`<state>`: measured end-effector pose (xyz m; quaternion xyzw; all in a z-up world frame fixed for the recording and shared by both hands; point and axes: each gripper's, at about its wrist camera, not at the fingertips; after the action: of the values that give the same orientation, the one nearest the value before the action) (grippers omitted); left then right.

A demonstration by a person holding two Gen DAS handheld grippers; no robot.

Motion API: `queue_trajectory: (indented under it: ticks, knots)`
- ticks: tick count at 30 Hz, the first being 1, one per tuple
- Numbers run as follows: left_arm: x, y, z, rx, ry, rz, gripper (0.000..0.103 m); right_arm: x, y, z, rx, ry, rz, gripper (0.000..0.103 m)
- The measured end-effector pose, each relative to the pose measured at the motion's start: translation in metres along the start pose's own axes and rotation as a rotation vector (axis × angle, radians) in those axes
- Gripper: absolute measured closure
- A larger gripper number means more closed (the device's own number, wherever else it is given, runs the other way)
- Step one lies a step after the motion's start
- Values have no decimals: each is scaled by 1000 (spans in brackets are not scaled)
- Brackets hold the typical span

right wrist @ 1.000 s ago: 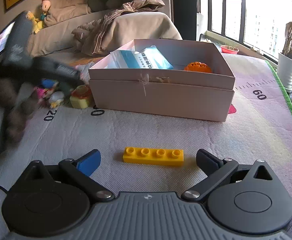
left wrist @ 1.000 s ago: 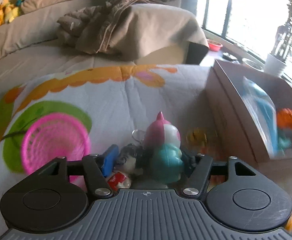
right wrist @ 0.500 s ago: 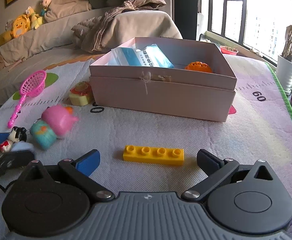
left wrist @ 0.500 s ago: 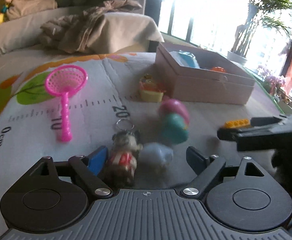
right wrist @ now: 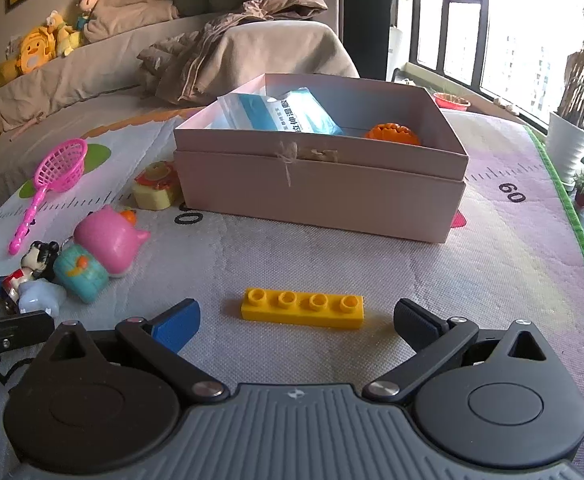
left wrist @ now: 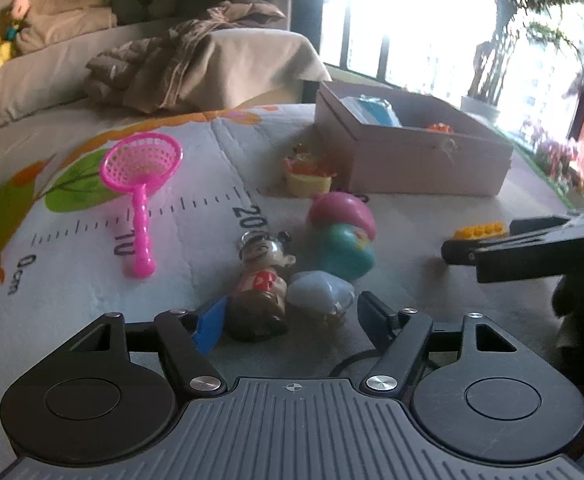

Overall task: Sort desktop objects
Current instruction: 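Grasp the white-and-blue figurine with the left gripper while the right grasps the yellow brick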

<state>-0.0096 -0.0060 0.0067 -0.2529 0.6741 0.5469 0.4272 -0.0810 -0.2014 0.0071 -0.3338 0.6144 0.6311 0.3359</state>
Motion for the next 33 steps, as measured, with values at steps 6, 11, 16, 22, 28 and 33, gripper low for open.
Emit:
queue_trajectory:
  ticks: [6,11,16,22,28,33]
  knots:
    - [-3,12,6,-16,-57,-18,23,0,0,0,9,10,4,0]
    - [-6,10,15,-67,-118,-25,17,0,3,3,29,19,-12,7]
    - [-14,0,33,-190,-102,-20,18,0,4,5,23,28,-25,20]
    - [-24,18,24,-1,-14,-49,16,1,4,4,12,24,-28,21]
    - [-12,-6,-14,61,-86,21,19,2,4,4,7,20,-29,21]
    - [-10,-21,-20,42,-73,34,52,2,5,2,-1,10,-31,21]
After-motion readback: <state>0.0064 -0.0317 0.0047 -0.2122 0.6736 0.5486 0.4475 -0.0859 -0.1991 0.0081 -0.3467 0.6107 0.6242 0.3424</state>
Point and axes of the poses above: each gripper's, at about its wrist camera, not at the fingertips, and y roughly against the way its jaws point, z to its left, x to its underside, and after that the axes turned 8 degrees about -z, right-handed
